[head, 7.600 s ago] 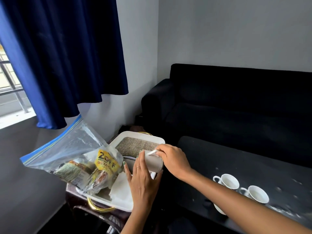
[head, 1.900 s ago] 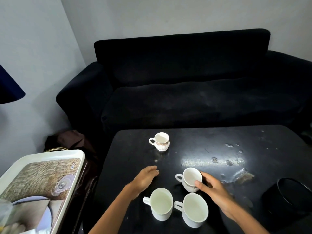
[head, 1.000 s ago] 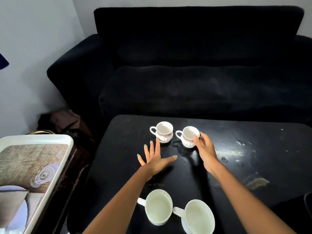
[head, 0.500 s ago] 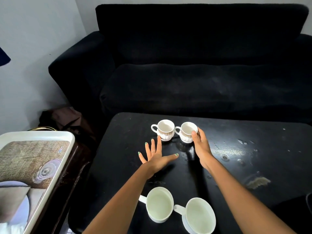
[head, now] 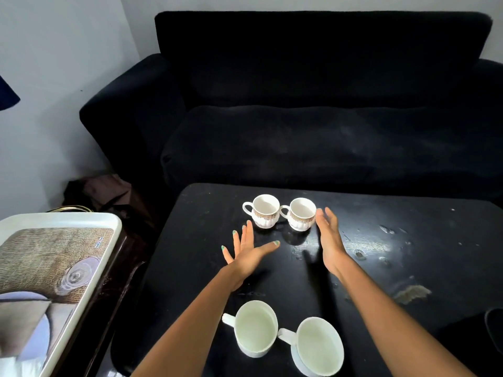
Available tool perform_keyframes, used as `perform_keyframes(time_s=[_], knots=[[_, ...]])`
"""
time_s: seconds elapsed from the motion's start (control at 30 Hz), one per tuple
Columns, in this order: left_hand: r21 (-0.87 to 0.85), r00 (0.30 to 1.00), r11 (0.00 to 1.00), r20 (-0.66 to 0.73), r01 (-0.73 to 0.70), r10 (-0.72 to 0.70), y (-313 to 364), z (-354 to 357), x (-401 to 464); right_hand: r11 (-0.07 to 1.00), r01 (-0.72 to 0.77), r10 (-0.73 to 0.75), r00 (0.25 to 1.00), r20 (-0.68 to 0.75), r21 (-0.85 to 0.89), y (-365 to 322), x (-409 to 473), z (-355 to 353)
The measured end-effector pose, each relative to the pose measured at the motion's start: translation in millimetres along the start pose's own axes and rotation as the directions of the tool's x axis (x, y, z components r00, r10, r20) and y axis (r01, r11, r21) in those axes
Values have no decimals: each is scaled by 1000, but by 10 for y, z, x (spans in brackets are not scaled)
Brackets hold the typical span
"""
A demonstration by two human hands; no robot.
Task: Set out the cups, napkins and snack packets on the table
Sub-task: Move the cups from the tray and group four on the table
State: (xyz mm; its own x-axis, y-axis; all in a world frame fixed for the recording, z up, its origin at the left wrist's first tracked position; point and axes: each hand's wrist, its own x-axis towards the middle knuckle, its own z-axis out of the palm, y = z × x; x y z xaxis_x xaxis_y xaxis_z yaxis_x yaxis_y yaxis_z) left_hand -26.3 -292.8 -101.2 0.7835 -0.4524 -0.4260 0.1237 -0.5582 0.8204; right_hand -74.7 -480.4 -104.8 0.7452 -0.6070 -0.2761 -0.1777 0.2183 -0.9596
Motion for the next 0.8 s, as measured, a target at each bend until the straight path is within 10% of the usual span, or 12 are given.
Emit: perform_keyframes(time_s=[0.57, 0.8], knots=[[-561, 990, 828, -120, -11, -68, -556, -214, -1266, 903, 60, 79, 950, 302, -425, -183, -1571, -303], [-561, 975, 828, -198, -27, -103, -666, -26, -1525, 286, 444, -48, 892, 450, -849, -68, -2051, 2]])
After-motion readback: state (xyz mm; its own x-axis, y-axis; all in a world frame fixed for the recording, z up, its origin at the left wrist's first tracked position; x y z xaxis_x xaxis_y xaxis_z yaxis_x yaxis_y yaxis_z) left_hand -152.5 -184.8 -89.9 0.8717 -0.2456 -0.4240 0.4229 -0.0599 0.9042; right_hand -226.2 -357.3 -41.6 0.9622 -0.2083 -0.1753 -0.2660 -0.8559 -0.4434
